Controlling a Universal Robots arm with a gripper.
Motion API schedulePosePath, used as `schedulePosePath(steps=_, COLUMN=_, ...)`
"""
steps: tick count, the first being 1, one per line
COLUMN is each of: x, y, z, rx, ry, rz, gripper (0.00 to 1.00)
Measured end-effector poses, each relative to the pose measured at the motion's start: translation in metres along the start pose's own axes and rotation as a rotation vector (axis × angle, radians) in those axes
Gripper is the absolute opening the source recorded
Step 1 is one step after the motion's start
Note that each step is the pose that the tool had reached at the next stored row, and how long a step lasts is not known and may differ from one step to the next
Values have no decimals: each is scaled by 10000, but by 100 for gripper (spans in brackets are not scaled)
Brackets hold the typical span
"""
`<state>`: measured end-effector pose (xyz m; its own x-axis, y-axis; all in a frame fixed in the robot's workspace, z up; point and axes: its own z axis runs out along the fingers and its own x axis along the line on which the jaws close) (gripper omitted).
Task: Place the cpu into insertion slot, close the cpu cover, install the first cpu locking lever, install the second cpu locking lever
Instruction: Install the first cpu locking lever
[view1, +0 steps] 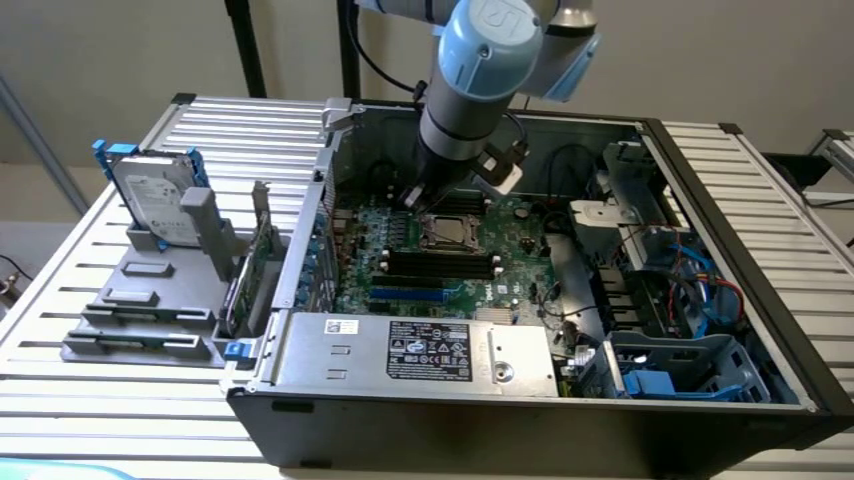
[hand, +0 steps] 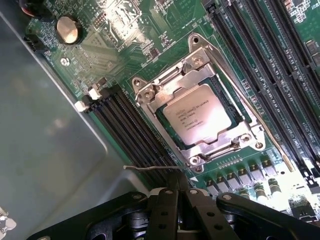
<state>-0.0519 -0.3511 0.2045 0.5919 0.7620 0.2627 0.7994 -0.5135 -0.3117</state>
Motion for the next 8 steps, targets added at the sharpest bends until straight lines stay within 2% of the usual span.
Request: schedulePosePath(steps=8, x=28, y=-14, z=51, rx=-28, ry=-32, rz=9, gripper=11)
